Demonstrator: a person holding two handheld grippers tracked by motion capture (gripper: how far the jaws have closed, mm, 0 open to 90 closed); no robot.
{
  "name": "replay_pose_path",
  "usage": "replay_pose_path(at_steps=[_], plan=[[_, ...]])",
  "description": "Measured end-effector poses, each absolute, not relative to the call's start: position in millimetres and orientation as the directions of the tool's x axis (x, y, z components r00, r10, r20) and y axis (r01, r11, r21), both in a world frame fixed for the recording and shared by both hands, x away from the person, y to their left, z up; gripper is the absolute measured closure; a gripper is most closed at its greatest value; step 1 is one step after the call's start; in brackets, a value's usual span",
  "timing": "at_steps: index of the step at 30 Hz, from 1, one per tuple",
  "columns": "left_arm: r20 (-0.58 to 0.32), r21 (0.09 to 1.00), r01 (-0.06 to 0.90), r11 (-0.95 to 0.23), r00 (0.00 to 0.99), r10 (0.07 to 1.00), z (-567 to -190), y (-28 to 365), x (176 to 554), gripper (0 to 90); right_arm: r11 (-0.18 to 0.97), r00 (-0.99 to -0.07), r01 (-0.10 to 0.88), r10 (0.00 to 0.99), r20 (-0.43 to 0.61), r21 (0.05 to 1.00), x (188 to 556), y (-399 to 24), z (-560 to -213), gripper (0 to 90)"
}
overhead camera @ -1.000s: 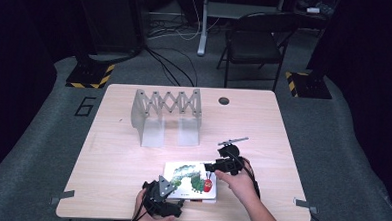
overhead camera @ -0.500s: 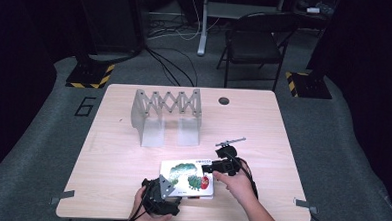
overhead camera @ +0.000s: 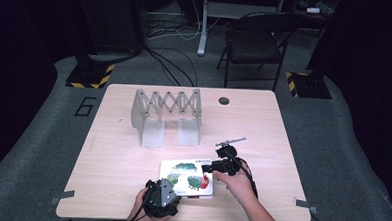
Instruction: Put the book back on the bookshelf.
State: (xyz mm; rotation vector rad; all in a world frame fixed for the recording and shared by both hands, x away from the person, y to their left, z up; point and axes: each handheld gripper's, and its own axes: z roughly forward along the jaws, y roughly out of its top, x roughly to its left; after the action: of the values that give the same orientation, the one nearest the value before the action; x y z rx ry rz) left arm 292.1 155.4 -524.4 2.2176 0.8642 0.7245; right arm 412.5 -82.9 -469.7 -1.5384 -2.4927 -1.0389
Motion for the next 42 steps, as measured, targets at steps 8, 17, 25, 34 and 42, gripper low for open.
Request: replay_pose_path(at_steps=[8,17,25,34,42], plan=[[0.242,0.734,0.363,-0.574,0.650,0.720,-526,160,295,21.1,0.305,-0.503,0.814,0.795,0.338,0.495,431,-83,-467,39.5],[0.242,0.742,0.354,-0.569,0.650,0.720,-527,161,296,21.1,0.316,-0.475,0.853,0.799,0.368,0.414,456,-77,-477,33.6],[0.246,0.747,0.350,-0.566,0.644,0.724,-528,161,298,21.1,0.299,-0.454,0.874,0.785,0.422,0.384,465,-78,-482,32.3],[0.251,0.752,0.342,-0.563,0.641,0.725,-528,161,300,21.1,0.302,-0.454,0.880,0.760,0.465,0.366,470,-72,-489,32.0],[0.242,0.754,0.343,-0.560,0.647,0.723,-528,162,300,21.0,0.307,-0.449,0.888,0.744,0.495,0.342,471,-65,-491,33.0]])
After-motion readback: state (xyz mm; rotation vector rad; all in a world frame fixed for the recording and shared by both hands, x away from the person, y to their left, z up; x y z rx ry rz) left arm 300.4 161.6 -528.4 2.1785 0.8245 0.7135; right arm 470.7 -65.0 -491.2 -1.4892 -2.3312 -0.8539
